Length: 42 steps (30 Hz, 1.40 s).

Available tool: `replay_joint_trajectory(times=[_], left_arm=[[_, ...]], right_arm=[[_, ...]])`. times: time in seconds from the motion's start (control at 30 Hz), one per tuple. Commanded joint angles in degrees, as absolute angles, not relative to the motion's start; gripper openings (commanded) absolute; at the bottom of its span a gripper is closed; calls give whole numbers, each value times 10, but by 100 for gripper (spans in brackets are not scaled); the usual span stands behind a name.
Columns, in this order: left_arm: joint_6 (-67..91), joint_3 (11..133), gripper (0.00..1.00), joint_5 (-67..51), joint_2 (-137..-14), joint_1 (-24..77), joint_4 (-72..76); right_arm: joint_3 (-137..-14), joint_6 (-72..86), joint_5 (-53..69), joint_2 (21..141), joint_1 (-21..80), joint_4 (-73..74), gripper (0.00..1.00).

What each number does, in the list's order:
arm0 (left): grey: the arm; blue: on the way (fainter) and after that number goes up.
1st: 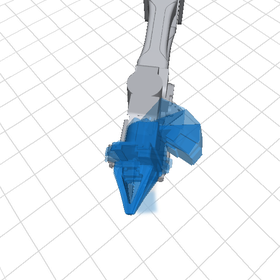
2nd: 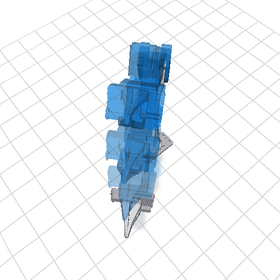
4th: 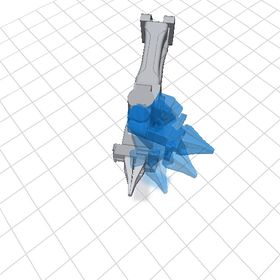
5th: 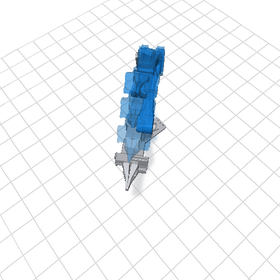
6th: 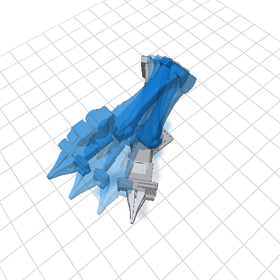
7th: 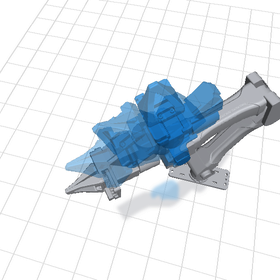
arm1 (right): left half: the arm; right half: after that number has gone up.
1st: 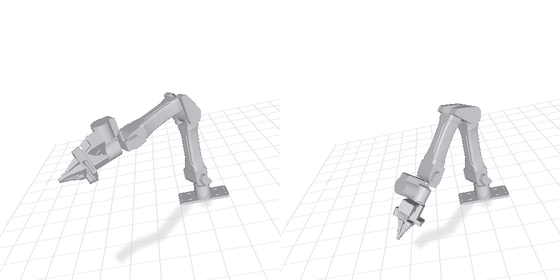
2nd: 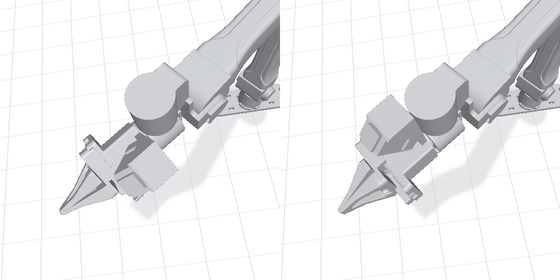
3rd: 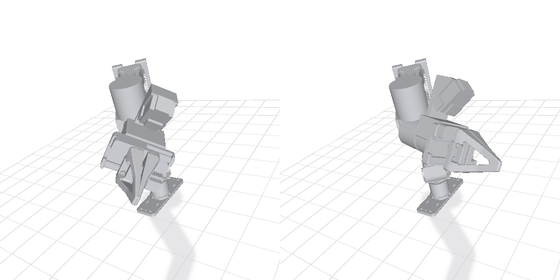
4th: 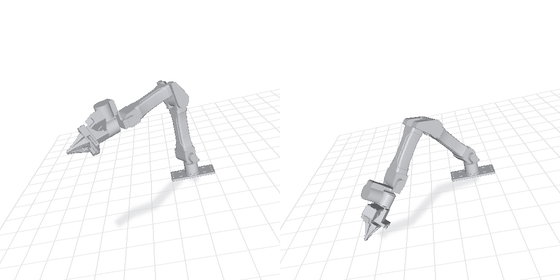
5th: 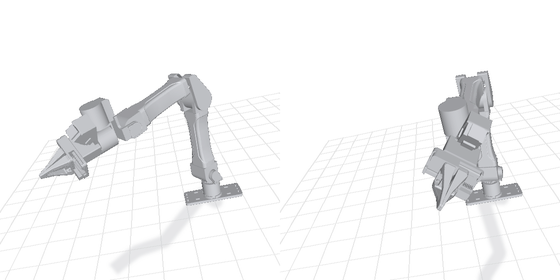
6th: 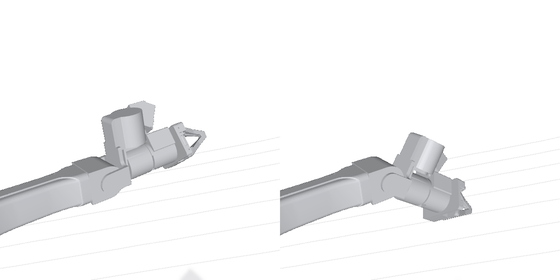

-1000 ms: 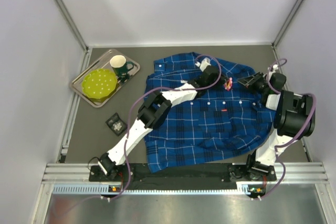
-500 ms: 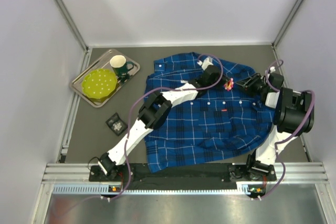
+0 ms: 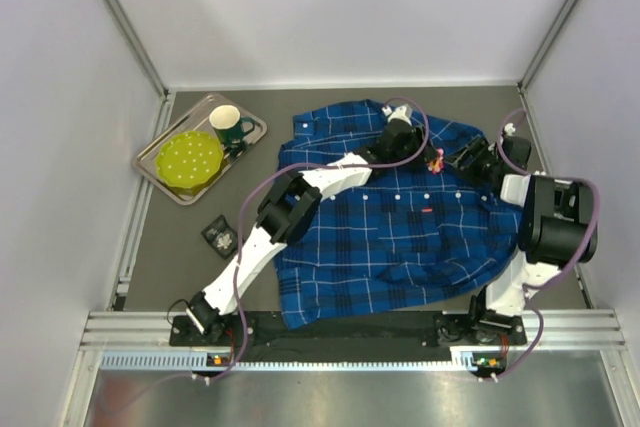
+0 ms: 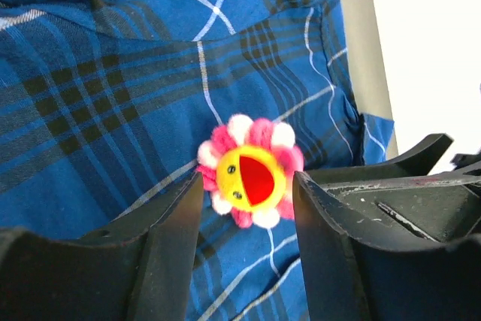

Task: Remove the brooch from the garment
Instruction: Adjust the brooch on the flattened clothing.

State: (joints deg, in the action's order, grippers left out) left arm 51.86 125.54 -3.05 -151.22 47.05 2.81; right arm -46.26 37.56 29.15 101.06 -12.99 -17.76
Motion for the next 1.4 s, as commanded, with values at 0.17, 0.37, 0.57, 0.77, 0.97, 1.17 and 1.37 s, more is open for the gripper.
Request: replay_joint_trajectory(times=[0.17,0.37,0.57,0.77,0.97,1.17,1.37], left_arm=[[415,1131,61,-150,-1381,425,106],[431,1134,41,-221,-1403,408,155],[430,1114,28,-254,-1417,401,170],[411,1073,32,-278,-1408,381,174],[416,1035,35,-303,-1411,362,191],[437,993,39,-303,-1407,350,228],[458,998,46,-318,-1425,346,243]], right_arm=[[-535,201,2,854,-22,25,66],[-589,162,-19,869,25,60,58],[-699,84,-156,950,124,151,51],[-745,41,-247,1010,175,192,47],[-751,47,-279,1041,178,213,50],[-761,43,-254,1072,178,213,53],[-774,38,-288,1101,178,212,56]])
